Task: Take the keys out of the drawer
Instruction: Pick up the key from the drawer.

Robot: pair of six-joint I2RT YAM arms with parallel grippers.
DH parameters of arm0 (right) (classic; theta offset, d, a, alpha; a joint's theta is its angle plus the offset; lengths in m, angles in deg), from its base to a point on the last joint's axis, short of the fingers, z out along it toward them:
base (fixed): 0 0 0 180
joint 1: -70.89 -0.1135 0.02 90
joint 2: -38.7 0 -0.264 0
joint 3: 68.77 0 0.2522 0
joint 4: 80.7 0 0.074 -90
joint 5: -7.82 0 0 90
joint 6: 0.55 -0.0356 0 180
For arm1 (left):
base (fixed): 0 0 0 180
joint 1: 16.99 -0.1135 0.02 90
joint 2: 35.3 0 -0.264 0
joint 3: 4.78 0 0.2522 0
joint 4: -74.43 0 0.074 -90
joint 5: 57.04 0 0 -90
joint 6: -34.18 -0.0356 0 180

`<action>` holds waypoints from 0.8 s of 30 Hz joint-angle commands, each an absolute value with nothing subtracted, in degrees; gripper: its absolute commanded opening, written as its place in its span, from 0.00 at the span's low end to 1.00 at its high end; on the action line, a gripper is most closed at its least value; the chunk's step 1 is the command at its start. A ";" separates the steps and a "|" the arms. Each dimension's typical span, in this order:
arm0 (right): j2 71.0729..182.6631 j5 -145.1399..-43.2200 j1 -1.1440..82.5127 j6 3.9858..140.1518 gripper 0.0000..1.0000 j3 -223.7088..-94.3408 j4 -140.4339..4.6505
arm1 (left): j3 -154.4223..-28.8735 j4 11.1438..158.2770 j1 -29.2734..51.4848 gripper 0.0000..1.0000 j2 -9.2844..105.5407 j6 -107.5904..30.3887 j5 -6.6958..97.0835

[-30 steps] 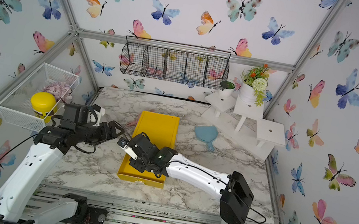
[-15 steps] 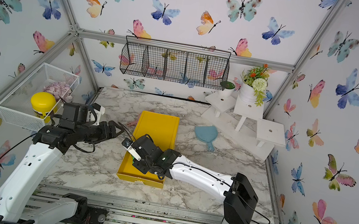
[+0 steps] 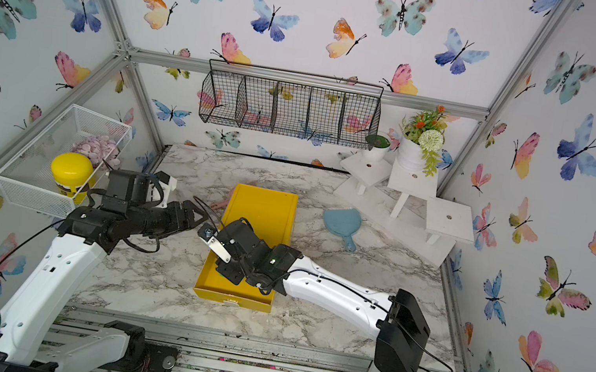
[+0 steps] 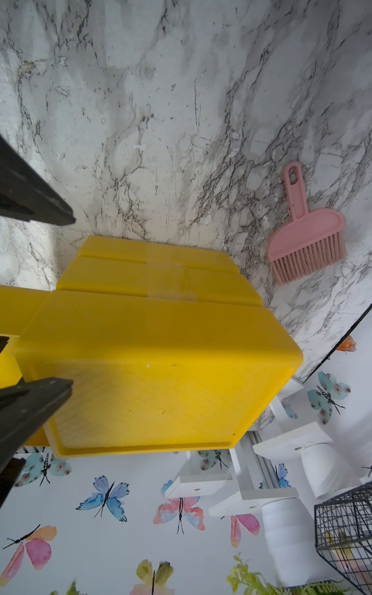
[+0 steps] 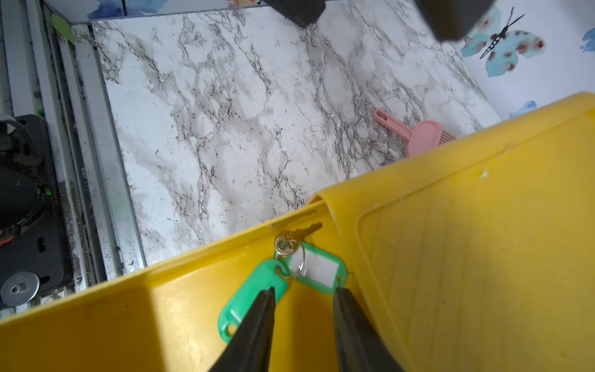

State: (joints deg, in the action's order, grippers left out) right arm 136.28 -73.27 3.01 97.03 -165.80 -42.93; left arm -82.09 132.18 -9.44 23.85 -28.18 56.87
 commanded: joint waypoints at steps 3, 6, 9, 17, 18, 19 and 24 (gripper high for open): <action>139.11 -74.00 3.39 97.06 0.38 -167.08 -45.49 | -83.82 132.13 -9.26 0.80 23.67 -29.33 56.73; 139.77 -73.32 3.34 96.29 0.38 -167.00 -45.63 | -84.02 132.40 -9.20 0.80 23.59 -29.33 56.69; 139.95 -73.22 3.35 95.72 0.38 -166.22 -46.74 | -84.04 132.56 -9.26 0.80 23.41 -29.45 56.49; 140.13 -73.03 3.37 94.04 0.35 -165.51 -49.56 | -83.93 132.58 -9.18 0.80 23.32 -29.41 56.65; 140.20 -73.04 3.35 93.90 0.35 -165.37 -49.87 | -83.93 132.58 -9.16 0.80 23.32 -29.43 56.69; 140.28 -72.96 3.34 93.78 0.35 -165.28 -50.10 | -83.94 132.62 -9.17 0.80 23.32 -29.41 56.67; 141.07 -72.95 3.38 93.12 0.31 -165.33 -50.67 | -83.93 132.49 -9.00 0.80 23.15 -29.52 56.72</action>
